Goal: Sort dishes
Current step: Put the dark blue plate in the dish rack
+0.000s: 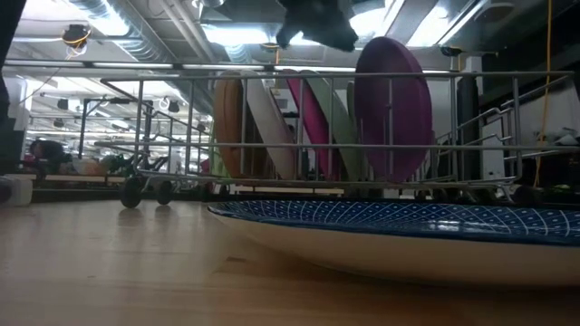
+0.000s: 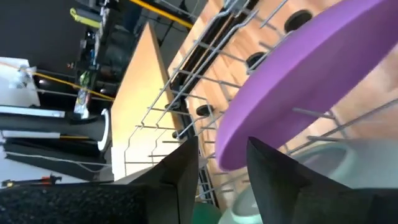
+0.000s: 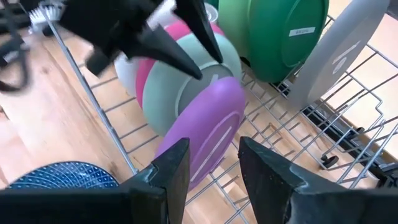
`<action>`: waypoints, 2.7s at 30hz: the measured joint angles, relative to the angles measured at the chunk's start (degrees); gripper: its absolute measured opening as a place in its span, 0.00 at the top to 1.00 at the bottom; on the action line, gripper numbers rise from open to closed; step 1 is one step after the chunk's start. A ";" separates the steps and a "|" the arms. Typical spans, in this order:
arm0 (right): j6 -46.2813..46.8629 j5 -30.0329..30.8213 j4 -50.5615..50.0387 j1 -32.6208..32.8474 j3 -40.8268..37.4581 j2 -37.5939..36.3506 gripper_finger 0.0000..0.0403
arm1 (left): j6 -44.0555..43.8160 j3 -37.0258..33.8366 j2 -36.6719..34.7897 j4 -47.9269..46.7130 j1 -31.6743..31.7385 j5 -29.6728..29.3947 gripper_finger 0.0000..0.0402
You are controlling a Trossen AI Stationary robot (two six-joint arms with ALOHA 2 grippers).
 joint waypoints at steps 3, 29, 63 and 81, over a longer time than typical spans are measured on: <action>-0.01 -0.08 0.07 0.00 0.00 2.45 0.64 | -1.37 0.00 -1.78 -3.54 -0.84 -0.03 0.69; -0.03 -10.67 1.50 0.04 0.85 12.80 0.64 | -27.73 0.09 -7.35 -33.68 -13.06 16.27 0.69; 66.08 -17.35 49.54 20.65 -34.64 12.87 0.64 | -22.36 0.07 14.23 -25.77 -24.73 18.61 0.69; 68.81 -14.02 68.66 20.61 -47.70 13.98 0.64 | -21.98 0.00 17.79 -23.36 -24.28 18.00 0.69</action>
